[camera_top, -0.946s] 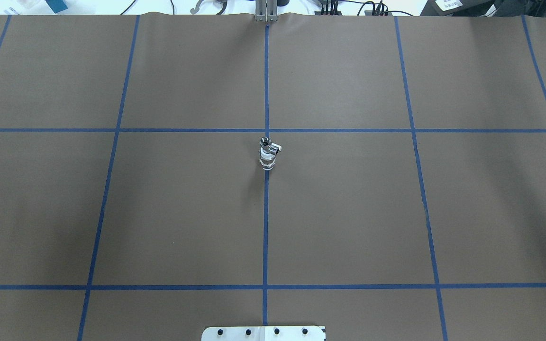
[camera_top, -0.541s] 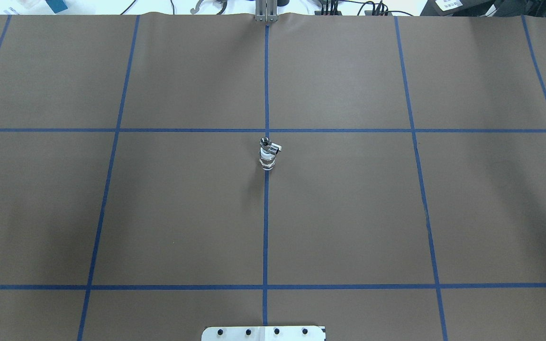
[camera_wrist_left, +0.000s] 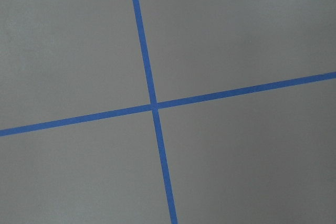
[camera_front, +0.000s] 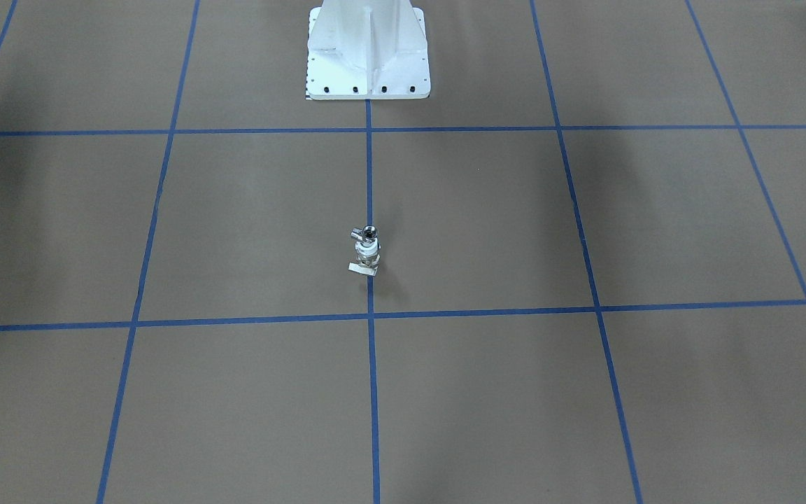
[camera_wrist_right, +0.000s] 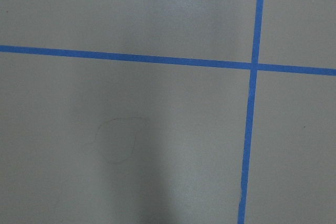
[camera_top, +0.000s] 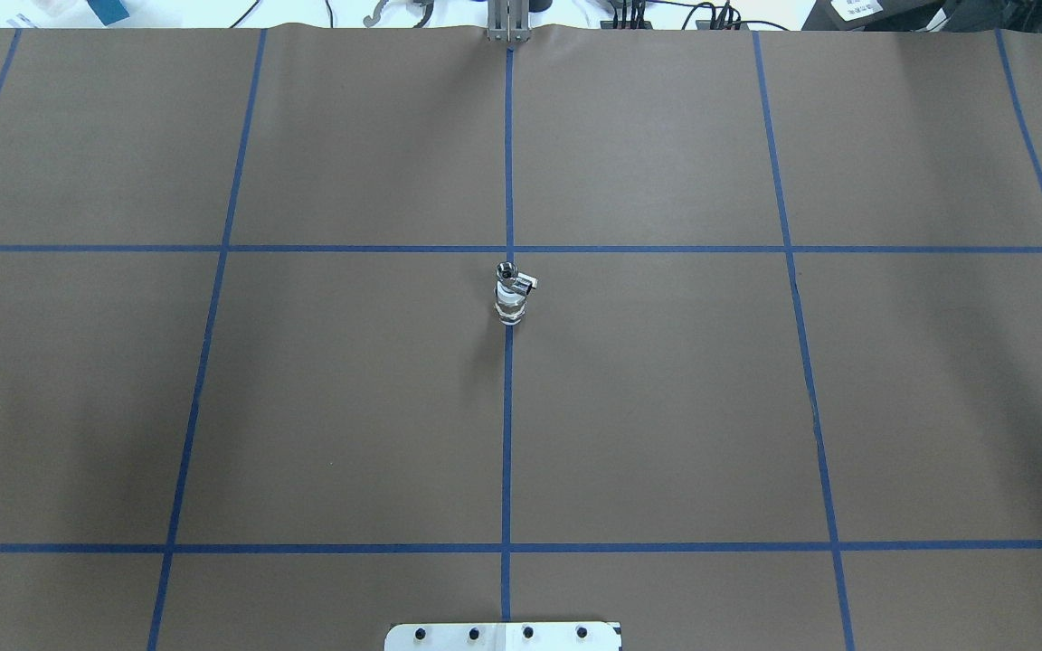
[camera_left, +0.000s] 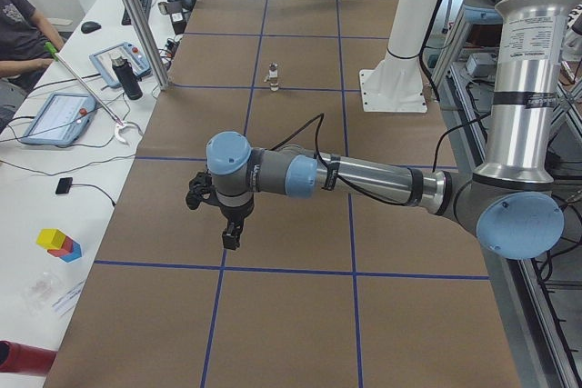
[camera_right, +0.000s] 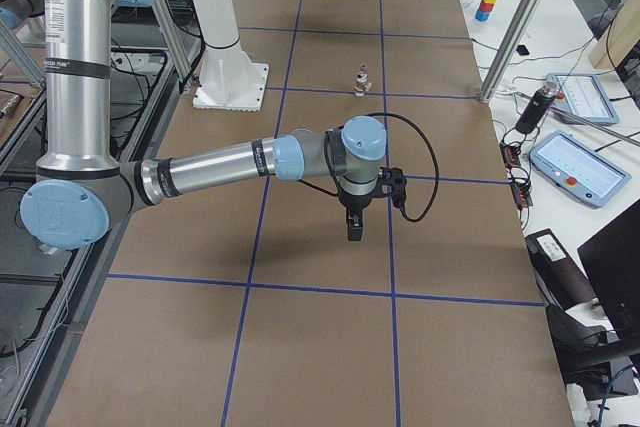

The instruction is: Assemble PPR valve and pipe with both arms

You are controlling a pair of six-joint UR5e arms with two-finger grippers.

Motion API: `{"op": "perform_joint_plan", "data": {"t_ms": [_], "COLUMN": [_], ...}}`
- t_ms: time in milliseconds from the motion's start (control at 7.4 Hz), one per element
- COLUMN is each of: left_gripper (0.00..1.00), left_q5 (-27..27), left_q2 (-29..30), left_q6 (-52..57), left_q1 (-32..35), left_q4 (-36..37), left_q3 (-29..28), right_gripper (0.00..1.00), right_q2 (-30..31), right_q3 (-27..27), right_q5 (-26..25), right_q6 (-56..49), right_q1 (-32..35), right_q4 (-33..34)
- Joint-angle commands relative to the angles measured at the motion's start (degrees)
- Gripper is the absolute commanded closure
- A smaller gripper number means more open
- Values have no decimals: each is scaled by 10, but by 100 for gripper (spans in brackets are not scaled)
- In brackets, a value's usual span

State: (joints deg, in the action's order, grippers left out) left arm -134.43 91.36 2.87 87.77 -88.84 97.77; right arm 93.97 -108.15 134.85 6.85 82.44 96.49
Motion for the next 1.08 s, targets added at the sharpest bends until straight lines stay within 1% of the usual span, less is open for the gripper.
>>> {"op": "perform_joint_plan", "data": {"t_ms": [0, 270, 541, 946], "left_gripper": [1, 1, 1, 1], "left_q5": [0, 0, -2, 1], "left_q2": [-4, -14, -13, -14], "left_q6": [1, 6, 3, 7], "left_q1": [1, 0, -1, -4], "left_q4": [0, -1, 18, 22], "left_q3": [4, 6, 10, 9], "right_gripper": [0, 0, 0, 0], "right_q2": [1, 0, -1, -1], "right_q3": [0, 0, 2, 3], "right_q5": [1, 1, 0, 1], "right_q6": [0, 1, 0, 0], "right_q1": [0, -1, -1, -2], "right_q4": [-1, -2, -2, -2]}}
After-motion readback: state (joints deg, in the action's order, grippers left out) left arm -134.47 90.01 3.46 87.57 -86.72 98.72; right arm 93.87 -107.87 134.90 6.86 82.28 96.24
